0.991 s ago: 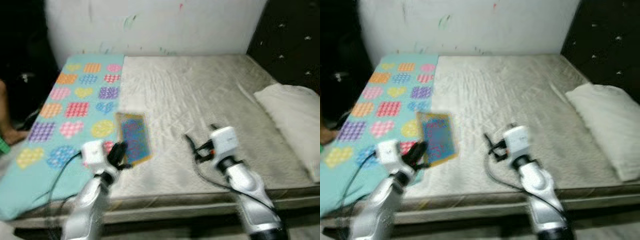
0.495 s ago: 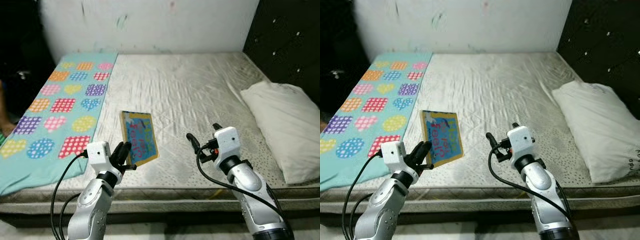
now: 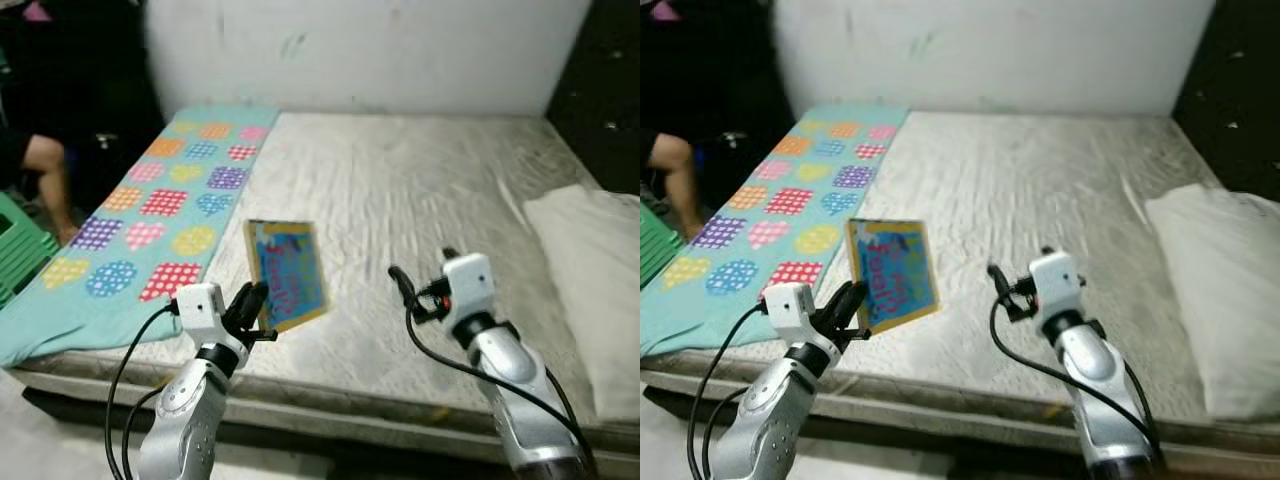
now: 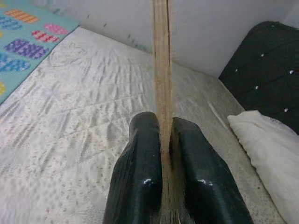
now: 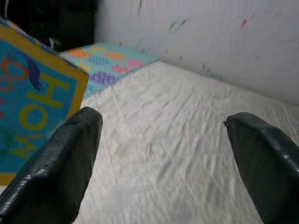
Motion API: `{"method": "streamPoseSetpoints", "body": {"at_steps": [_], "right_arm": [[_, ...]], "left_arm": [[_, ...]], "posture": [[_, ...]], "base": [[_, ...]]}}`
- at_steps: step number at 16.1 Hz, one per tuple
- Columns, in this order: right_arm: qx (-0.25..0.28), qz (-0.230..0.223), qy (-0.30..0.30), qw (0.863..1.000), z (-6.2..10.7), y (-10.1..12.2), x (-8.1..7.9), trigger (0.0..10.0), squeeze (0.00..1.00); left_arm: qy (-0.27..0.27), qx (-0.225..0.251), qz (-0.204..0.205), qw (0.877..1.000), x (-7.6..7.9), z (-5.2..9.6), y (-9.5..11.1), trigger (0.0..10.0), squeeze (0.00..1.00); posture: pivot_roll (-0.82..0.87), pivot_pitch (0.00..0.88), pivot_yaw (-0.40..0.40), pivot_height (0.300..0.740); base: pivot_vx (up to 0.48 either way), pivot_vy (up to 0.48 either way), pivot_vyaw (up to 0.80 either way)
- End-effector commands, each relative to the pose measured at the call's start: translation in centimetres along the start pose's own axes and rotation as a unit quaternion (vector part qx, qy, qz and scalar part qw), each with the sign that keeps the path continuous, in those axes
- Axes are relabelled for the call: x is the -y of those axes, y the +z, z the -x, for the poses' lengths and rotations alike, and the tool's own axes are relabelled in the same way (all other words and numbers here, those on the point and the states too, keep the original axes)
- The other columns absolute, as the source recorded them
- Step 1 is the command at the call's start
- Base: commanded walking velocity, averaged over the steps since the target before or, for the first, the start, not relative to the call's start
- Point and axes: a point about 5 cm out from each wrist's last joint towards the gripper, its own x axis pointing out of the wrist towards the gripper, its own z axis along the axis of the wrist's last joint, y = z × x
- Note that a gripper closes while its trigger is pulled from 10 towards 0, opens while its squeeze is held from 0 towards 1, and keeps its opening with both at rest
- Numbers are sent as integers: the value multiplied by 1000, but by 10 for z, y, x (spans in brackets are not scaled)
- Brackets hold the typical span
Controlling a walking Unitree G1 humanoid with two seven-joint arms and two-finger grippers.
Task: Clean up the room
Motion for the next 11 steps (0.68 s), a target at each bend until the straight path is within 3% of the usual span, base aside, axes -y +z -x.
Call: {"method": "streamPoseSetpoints", "body": {"at_steps": [1,3,7,11], "right_arm": [[6,1,10,1000,-2,3,-4,10000,0],[7,2,7,1000,-2,3,-3,10000,0],[8,-2,2,1000,-2,3,-2,10000,0],[7,-1,-1,1000,-1,2,-2,10000,0]], "left_arm": [[0,23,-9,1000,-2,-1,12,10000,0],[0,22,-9,1000,-2,-1,11,10000,0],[41,0,-1,999,-8,-2,5,10000,0],[31,2,-3,1000,-6,-2,6,10000,0]], "posture": [[-181,0,15,740],[-179,0,13,740],[-180,0,13,740],[-179,0,13,740]], "base": [[322,0,0],[304,0,0],[0,0,0],[0,-77,0]]}}
